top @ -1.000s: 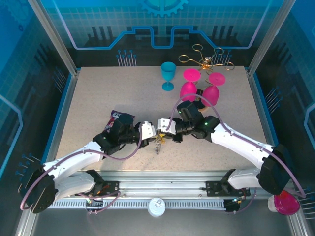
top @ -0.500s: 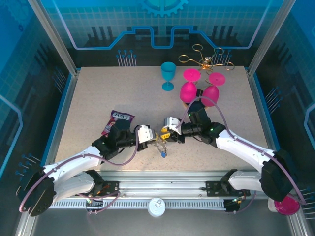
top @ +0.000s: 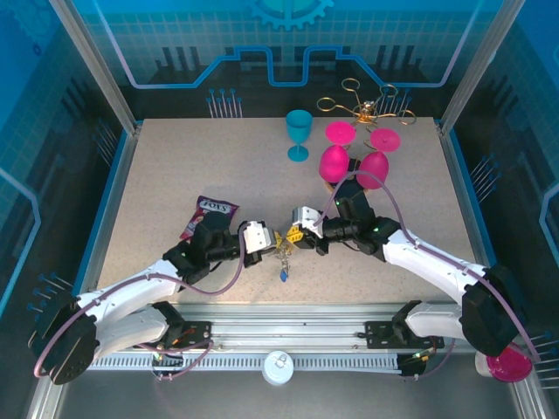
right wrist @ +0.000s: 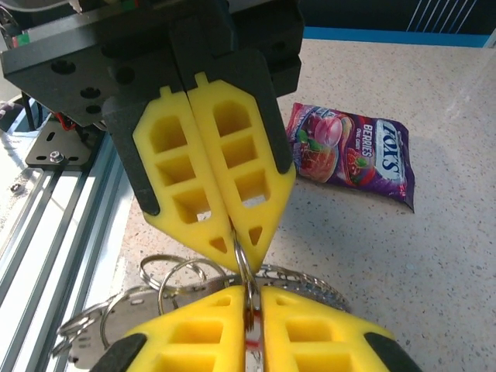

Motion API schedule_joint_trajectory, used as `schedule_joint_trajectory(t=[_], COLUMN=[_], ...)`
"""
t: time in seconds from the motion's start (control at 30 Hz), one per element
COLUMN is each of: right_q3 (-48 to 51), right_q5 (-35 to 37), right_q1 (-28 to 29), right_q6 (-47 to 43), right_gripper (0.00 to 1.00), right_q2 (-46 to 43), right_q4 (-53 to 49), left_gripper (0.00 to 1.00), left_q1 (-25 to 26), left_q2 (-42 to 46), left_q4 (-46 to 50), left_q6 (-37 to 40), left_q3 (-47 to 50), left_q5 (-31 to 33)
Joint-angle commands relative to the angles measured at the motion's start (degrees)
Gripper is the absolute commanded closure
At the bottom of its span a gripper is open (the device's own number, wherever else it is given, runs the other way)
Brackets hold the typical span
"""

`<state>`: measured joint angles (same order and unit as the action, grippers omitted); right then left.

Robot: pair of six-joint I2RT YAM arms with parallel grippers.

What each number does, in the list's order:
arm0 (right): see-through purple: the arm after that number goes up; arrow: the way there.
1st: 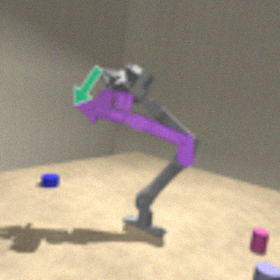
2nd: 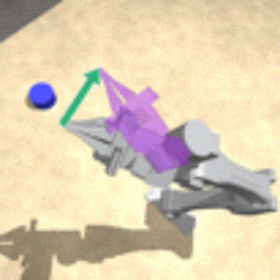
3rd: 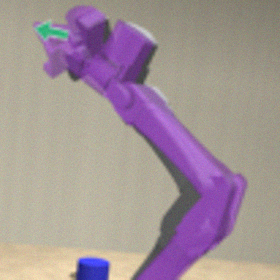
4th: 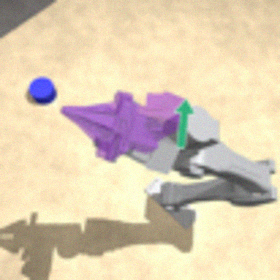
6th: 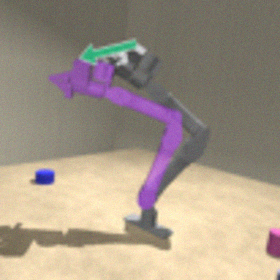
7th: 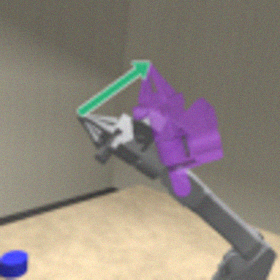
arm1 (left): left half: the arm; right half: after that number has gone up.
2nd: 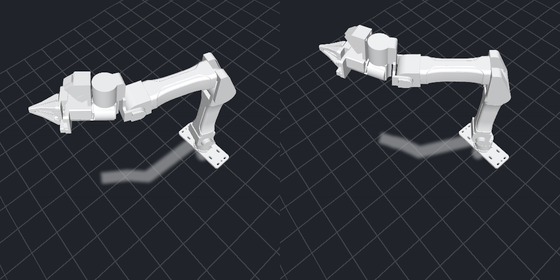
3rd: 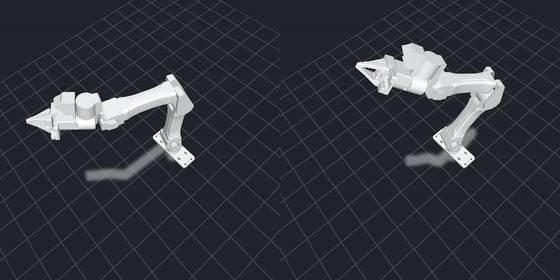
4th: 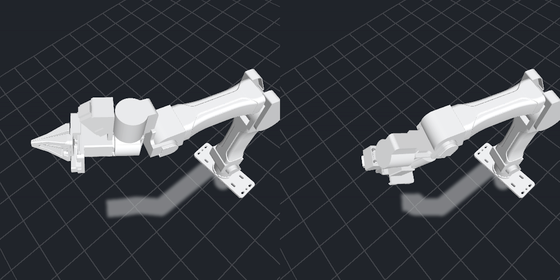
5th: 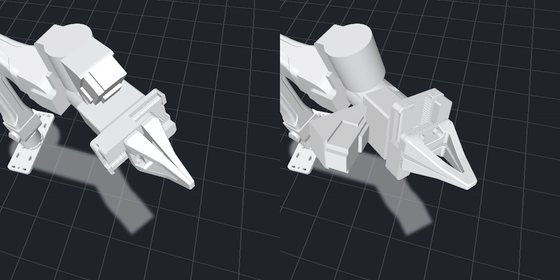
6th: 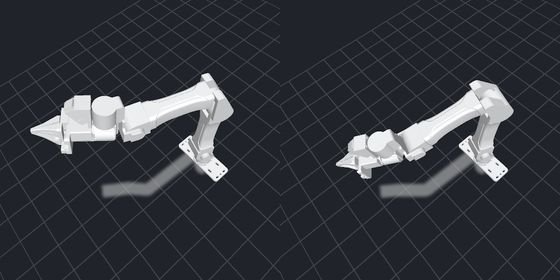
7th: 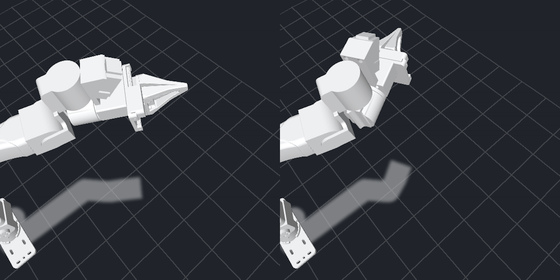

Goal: Put the keys on the keyring

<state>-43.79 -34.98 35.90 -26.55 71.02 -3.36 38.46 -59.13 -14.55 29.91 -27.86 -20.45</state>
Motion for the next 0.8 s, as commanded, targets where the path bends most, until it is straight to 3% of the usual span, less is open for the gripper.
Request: schedule_joint_trajectory(t=[0.0,0.13,0.57,0.67,0.77], right_q3=[0.37,0.37,-0.43,0.42,1.42], right_q5=[-0.61,-0.61,0.36,-0.77,-2.02], right_q1=[-0.92,-0.91,-0.77,-0.92,-1.01], right_q6=[0.69,0.96,2.29,2.77,2.9], right_gripper=[0.91,1.0,1.0,0.85,0.78], right_q2=[-1.26,-0.86,2.92,1.23,-0.19], right_q4=[-0.76,-0.8,0.0,1.89,3.82], left_gripper=[1.0,1.0,1.0,1.0,1.0], left_q1=[0.01,0.03,-0.03,-0.02,-0.08], left_q2=[1.39,1.39,1.92,1.68,1.4], left_q4=[-3.36,-3.72,-8.04,-8.04,-8.41], left_q6=[-0.98,-0.99,-2.05,-2.03,-2.27], left_q3=[0.76,0.69,1.57,1.82,1.99], left_q5=[-1.26,-1.48,-3.75,-3.39,-3.46])
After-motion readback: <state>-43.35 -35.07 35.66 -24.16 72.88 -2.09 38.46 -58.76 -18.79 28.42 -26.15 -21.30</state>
